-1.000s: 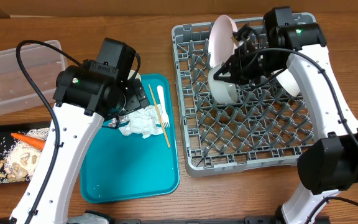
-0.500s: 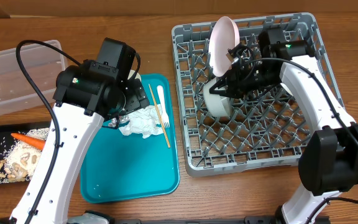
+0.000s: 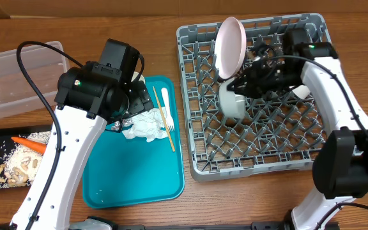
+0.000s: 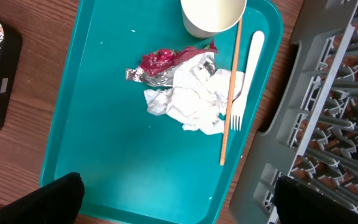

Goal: Sort waste into correct bins and load items into the dishwasher rack
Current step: 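Open the right gripper and withdraw it to the rack's right side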

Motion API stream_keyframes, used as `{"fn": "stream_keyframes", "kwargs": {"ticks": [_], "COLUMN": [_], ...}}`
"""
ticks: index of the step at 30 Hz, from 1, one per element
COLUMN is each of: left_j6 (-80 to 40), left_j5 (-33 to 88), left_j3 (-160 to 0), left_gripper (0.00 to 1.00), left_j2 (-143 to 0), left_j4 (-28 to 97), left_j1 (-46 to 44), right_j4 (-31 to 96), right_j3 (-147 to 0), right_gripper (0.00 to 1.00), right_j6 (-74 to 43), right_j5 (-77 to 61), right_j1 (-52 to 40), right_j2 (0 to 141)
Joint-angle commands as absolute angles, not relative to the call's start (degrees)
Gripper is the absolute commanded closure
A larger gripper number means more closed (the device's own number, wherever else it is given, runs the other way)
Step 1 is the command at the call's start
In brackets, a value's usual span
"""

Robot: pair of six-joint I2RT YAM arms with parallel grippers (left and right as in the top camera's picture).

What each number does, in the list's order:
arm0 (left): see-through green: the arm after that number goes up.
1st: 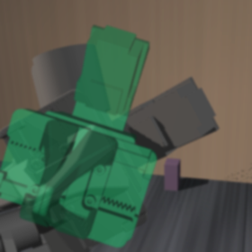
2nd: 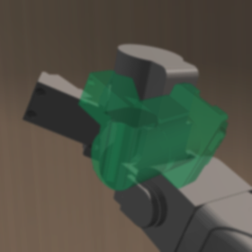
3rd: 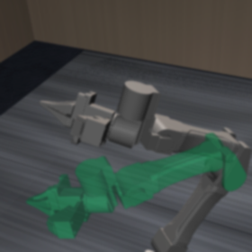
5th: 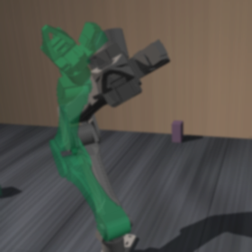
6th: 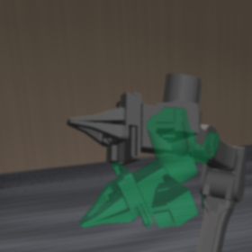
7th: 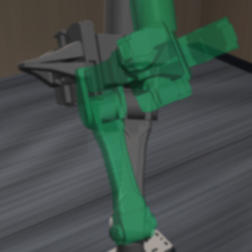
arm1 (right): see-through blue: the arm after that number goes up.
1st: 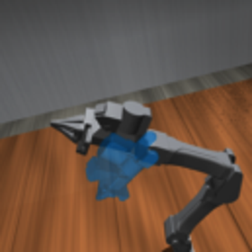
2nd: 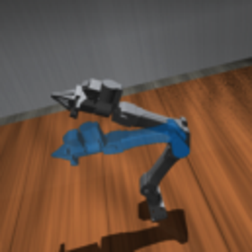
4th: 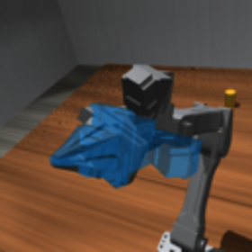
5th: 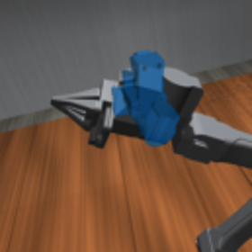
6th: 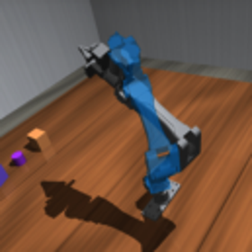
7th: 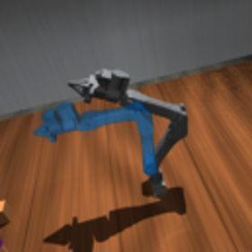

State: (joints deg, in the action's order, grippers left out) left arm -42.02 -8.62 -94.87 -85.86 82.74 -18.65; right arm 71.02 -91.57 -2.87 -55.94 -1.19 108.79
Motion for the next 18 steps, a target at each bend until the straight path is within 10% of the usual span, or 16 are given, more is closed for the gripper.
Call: {"fn": "stream_keyframes", "kwargs": {"ticks": [1, 18], "left_j6": [-42.3, -42.5], "left_j5": [-9.0, -9.0], "left_j3": [-94.9, -94.9], "left_gripper": [0.0, 0.0], "left_j2": [-86.2, -86.3], "left_j4": [82.5, 82.2], "left_j1": [-18.3, -18.3], "right_j4": [71.5, 71.0], "right_j3": [-91.1, -91.9], "right_gripper": [0.8, 0.88], "right_j6": [-2.9, -21.3], "right_j5": [-50.7, -16.5], "right_j1": [0.7, 1.7], "right_j2": [107.5, 107.5]}}
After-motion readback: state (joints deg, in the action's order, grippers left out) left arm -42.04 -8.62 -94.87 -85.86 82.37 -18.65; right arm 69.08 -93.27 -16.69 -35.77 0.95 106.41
